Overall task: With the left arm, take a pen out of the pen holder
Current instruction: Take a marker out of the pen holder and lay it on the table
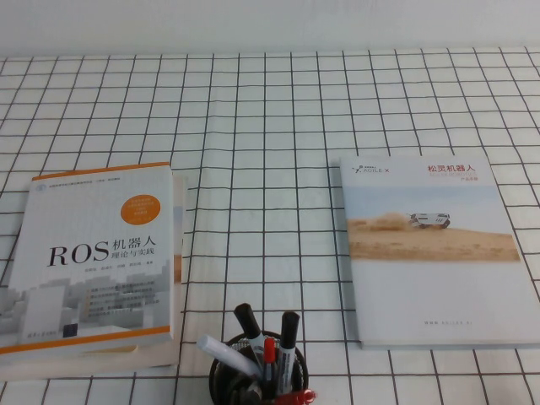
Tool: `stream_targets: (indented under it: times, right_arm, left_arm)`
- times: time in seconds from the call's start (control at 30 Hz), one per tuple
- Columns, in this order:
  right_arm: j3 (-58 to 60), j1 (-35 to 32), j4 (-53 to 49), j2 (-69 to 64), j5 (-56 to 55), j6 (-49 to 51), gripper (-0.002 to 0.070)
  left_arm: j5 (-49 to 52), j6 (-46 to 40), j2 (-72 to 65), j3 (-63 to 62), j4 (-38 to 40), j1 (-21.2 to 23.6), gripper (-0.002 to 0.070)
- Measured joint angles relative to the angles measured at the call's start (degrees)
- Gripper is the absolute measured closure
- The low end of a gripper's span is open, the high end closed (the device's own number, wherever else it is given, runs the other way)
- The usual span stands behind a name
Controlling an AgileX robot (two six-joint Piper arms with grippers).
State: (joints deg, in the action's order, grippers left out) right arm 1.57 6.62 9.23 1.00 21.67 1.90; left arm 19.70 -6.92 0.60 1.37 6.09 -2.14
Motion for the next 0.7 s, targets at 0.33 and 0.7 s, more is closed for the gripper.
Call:
stream_targets:
  times: [0.33,0.7]
  right_arm:
    - [0.00,0.00,0.00,0.00,0.00,0.00,0.0688]
    - [0.00,0.00,0.00,0.00,0.00,0.00,0.0688]
  left_arm:
    - [-12.77,2.31,0.00,0.00,18.39,0.00,0.0678]
    - [-16.51,4.33,0.00,0.09,22.56,0.00,0.0678]
